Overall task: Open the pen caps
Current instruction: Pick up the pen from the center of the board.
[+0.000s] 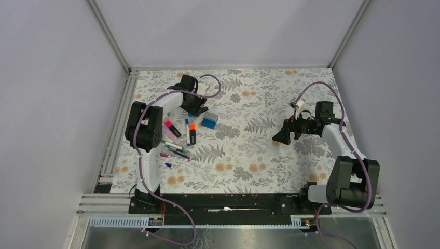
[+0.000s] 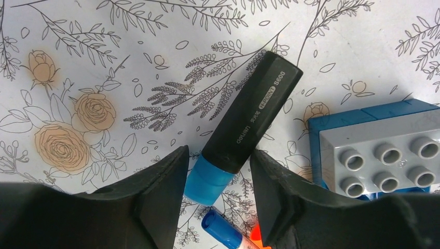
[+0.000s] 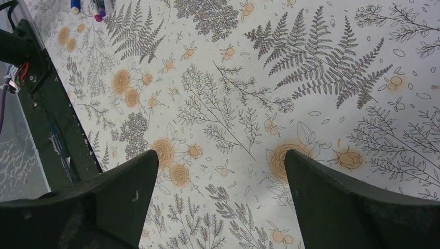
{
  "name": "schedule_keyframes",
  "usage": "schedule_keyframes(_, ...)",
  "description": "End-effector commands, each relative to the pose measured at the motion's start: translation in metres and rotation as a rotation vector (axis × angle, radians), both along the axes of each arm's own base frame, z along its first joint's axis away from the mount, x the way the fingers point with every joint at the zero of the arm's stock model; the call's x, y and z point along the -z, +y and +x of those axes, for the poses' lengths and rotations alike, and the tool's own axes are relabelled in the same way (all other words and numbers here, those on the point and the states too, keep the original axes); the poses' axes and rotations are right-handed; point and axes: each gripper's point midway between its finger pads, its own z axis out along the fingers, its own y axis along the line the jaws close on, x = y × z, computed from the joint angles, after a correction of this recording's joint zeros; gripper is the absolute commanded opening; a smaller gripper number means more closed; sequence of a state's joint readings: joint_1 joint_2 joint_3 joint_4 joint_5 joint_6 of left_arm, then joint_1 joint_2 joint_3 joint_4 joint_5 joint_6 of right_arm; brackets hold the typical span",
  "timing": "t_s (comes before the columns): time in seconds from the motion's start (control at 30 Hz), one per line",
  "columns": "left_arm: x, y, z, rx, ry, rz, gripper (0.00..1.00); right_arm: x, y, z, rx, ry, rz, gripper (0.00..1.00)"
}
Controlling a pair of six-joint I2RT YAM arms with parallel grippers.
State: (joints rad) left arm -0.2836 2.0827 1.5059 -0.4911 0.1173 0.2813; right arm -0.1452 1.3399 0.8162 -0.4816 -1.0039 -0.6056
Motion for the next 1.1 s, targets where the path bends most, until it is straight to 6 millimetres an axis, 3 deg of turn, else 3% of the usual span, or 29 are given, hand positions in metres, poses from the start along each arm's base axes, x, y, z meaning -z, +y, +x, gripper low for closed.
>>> schedule_keyframes(0.0, 0.006, -0.001, 0.010, -0.013, -0.013, -0.014, 0.51, -0.009, -0.002, 0.008, -0.008, -0.048, -0.016, 0.98)
schedule_keyframes(0.3, 0.001, 0.004, 0.011, -0.059, -0.043, -0.007, 0.39, -0.010, -0.001, 0.007, -0.015, -0.049, -0.014, 0.98)
schedule_keyframes(0.37, -0.002, 0.005, 0.014, -0.081, -0.056, -0.009, 0.32, -0.010, -0.001, 0.007, -0.015, -0.050, -0.013, 0.98)
schedule_keyframes(0.73, -0.006, 0.000, 0.012, -0.219, -0.049, -0.089, 0.21, -0.013, -0.001, 0.006, -0.017, -0.056, -0.008, 0.98)
schedule_keyframes(1.07, -0.047, -0.005, 0.023, -0.264, -0.153, -0.167, 0.18, -0.015, 0.001, 0.006, -0.021, -0.062, 0.001, 0.98)
